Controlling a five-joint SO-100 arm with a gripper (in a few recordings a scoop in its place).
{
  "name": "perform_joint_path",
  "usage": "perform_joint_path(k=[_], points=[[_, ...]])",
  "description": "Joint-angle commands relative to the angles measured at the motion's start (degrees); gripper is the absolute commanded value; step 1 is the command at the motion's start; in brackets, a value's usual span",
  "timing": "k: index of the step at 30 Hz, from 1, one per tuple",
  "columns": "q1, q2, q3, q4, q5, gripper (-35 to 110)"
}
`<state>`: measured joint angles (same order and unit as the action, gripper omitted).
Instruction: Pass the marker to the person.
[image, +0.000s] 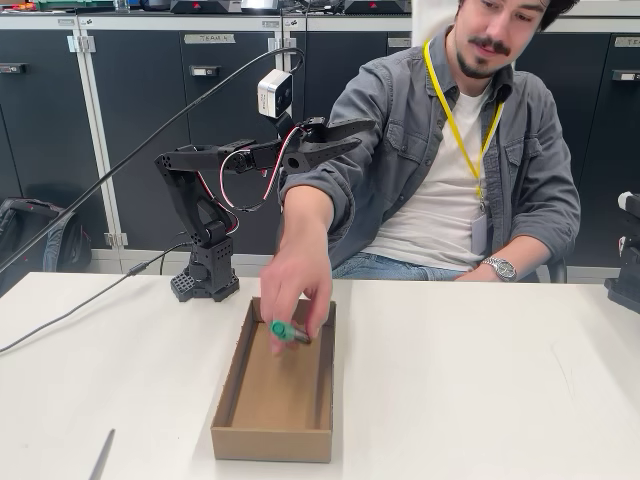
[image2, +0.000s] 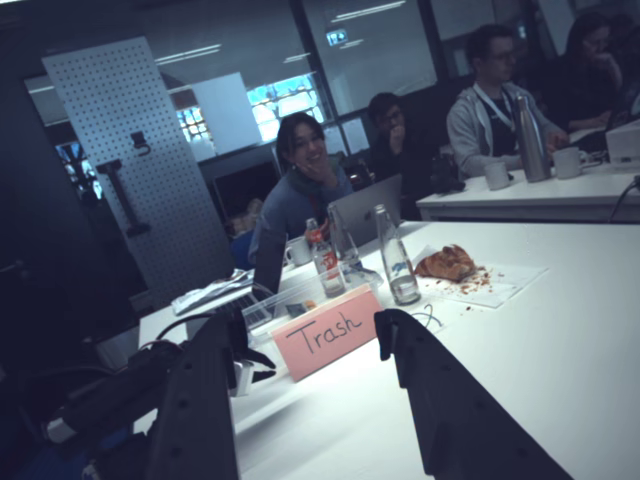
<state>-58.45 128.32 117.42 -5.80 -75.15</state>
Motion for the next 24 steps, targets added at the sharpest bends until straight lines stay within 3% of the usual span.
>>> perform_joint_path(k=[1, 5, 8, 10, 16, 24], points=[[21.45, -2.64, -17.05, 27.16, 43.77, 37], [18.37, -22.59, -58.10, 40.34, 47.02, 36], [17.58, -24.26, -62.14, 46.67, 47.72, 37], [18.28, -19.42, -52.91, 47.81, 48.60, 37], [21.27, 2.20, -10.63, 34.10, 45.70, 39], [20.21, 18.98, 20.83, 14.06, 35.95, 38]])
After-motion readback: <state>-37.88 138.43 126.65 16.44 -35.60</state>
